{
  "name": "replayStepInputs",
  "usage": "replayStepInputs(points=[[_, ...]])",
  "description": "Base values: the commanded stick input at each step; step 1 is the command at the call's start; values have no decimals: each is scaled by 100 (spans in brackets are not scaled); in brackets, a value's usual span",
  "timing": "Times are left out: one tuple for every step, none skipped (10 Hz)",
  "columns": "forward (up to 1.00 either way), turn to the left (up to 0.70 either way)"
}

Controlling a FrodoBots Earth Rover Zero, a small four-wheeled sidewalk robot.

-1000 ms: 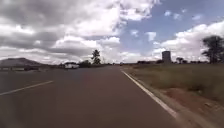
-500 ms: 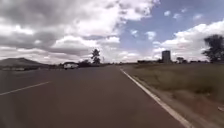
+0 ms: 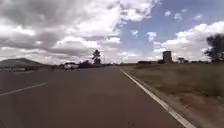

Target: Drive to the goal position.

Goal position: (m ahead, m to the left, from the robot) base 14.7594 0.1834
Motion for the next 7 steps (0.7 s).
replayStepInputs(points=[[70,0],[70,0],[70,0],[70,0],[70,0],[70,0],[70,0]])
